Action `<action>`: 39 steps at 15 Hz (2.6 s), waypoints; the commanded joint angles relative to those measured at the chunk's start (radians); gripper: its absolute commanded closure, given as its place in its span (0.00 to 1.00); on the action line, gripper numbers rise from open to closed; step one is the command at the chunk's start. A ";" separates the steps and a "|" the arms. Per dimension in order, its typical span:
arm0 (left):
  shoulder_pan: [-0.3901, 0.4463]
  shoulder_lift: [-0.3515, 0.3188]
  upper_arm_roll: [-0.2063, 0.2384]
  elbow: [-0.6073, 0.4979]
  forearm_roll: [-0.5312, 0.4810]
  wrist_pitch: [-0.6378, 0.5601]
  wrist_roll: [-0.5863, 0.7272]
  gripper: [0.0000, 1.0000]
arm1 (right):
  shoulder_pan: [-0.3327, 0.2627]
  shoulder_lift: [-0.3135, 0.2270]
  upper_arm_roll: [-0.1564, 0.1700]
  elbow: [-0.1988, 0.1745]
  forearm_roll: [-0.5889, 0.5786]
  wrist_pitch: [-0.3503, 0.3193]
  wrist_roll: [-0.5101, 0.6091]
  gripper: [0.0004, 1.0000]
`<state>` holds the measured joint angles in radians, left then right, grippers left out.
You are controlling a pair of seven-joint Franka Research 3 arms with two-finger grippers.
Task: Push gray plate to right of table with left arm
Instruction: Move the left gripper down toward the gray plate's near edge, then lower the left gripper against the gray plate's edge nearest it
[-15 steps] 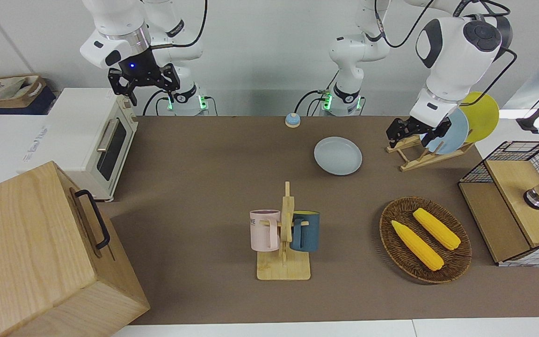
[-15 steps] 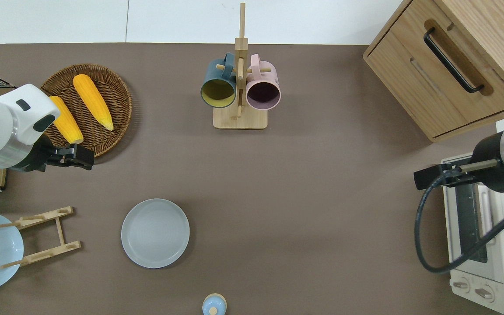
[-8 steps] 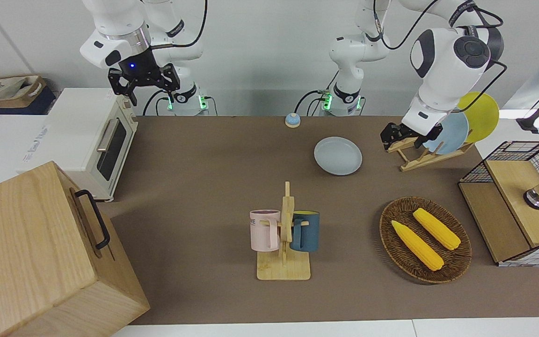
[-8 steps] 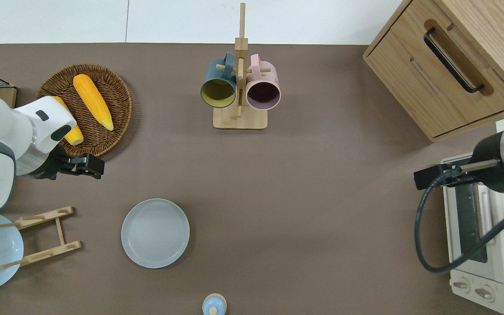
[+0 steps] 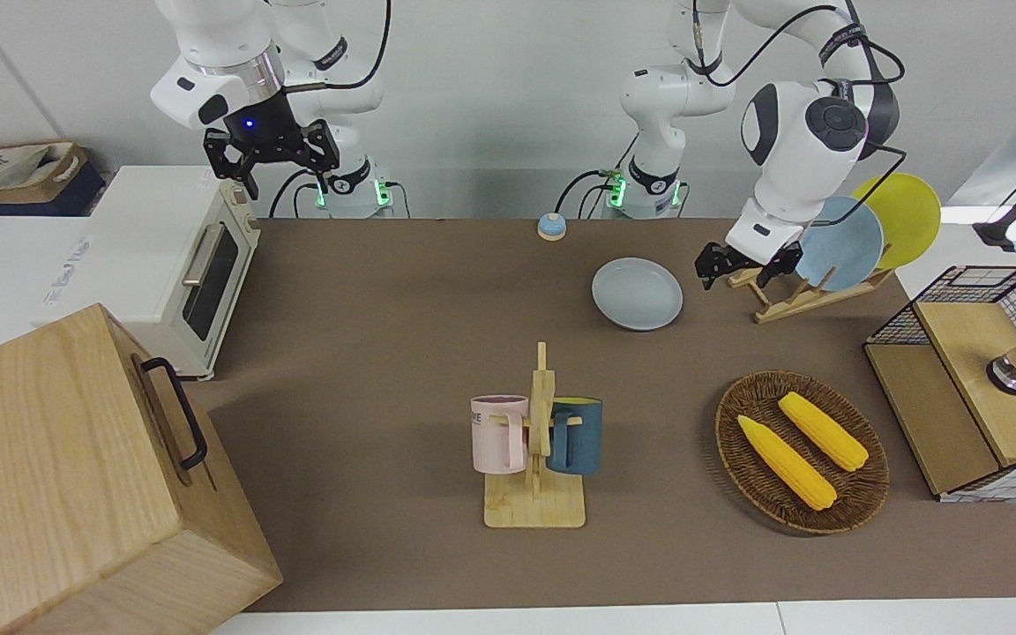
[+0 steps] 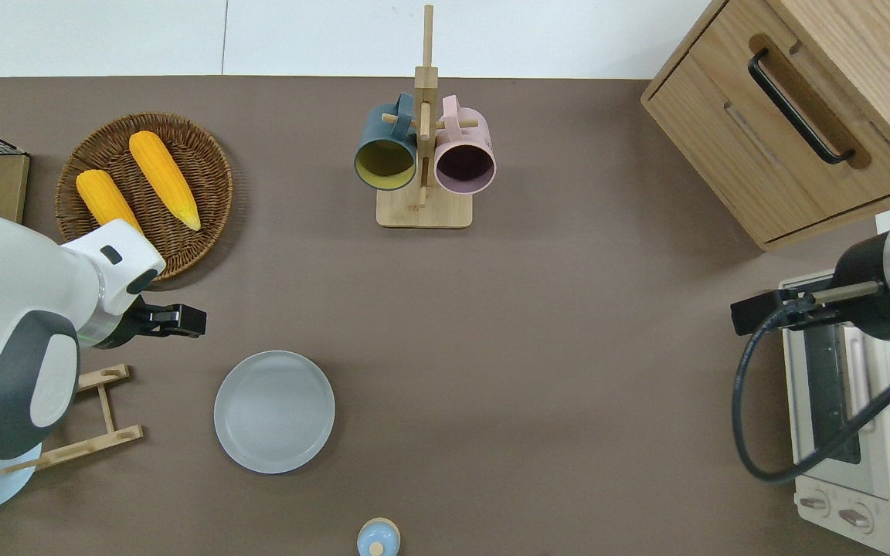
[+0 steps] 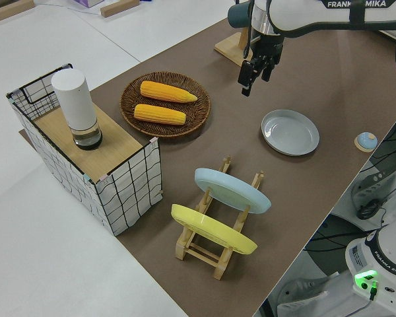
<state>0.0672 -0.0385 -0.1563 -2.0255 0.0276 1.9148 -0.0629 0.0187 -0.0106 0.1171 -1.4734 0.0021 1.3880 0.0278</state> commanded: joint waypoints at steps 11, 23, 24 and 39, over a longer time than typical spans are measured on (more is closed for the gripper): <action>-0.029 -0.141 -0.005 -0.421 -0.011 0.372 0.055 0.01 | -0.020 -0.006 0.013 0.004 0.010 -0.012 0.000 0.02; -0.037 -0.164 -0.006 -0.625 -0.011 0.584 0.063 0.01 | -0.020 -0.006 0.015 0.004 0.010 -0.012 0.000 0.02; -0.040 -0.161 -0.006 -0.625 -0.011 0.584 0.063 0.01 | -0.020 -0.006 0.013 0.004 0.010 -0.012 0.001 0.02; -0.076 -0.121 -0.008 -0.638 -0.014 0.609 0.051 1.00 | -0.020 -0.006 0.015 0.004 0.010 -0.012 0.000 0.02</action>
<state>0.0130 -0.1707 -0.1743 -2.6431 0.0262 2.4953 -0.0130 0.0187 -0.0106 0.1171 -1.4734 0.0021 1.3880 0.0278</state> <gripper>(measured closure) 0.930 0.013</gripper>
